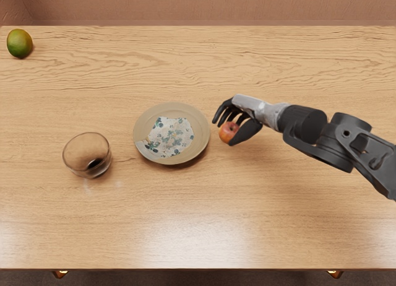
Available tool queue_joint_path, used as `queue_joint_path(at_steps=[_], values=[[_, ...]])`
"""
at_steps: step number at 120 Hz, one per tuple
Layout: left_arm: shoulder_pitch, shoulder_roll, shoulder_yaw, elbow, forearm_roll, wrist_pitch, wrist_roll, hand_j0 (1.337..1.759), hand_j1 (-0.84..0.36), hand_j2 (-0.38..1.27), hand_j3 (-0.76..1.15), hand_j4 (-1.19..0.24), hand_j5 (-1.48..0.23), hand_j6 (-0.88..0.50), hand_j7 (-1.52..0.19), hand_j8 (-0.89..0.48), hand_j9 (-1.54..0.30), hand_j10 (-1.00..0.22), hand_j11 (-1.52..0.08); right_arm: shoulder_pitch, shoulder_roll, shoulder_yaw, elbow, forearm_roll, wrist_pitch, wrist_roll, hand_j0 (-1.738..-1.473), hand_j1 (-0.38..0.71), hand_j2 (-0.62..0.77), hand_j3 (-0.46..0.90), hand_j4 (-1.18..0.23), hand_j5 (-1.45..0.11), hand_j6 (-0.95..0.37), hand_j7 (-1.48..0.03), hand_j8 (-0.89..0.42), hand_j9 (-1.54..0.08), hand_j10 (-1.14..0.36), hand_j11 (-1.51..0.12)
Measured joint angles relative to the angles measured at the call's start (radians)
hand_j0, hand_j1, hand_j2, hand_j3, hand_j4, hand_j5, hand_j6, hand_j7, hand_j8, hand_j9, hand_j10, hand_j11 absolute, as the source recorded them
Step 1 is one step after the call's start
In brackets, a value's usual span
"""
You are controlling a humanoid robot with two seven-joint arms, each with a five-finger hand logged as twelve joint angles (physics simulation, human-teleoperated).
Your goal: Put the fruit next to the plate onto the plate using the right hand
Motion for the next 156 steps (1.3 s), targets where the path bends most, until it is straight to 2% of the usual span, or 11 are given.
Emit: queue_joint_path(at_steps=[58,124,156], values=[[0.0,0.0,0.0,0.0,0.0,0.0,0.0,1.658,0.34,0.0,0.0,-0.01,-0.02,-0.01,-0.02,-0.01,-0.02,-0.01,-0.02,0.027,0.086,-0.005,-0.017,-0.004,-0.012,0.0,-1.657,0.26,0.07,0.0,-0.57,-0.78,-0.53,-0.76,-0.4,-0.77,-0.51,-0.77],[0.0,0.0,0.0,0.0,0.0,0.0,0.0,1.658,0.34,0.0,0.0,-0.01,-0.02,-0.01,-0.02,-0.01,-0.02,-0.01,-0.02,0.057,0.194,-0.025,-0.081,-0.009,-0.014,0.0,-1.657,0.26,0.06,0.0,-0.57,-0.78,-0.52,-0.76,-0.39,-0.77,-0.51,-0.77],[0.0,0.0,0.0,0.0,0.0,0.0,0.0,1.658,0.34,0.0,0.0,-0.01,-0.02,-0.01,-0.02,-0.01,-0.02,-0.01,-0.02,0.057,0.211,-0.071,-0.096,-0.011,-0.043,0.0,-1.657,0.27,0.07,0.0,-0.57,-0.78,-0.52,-0.76,-0.4,-0.77,-0.51,-0.76]])
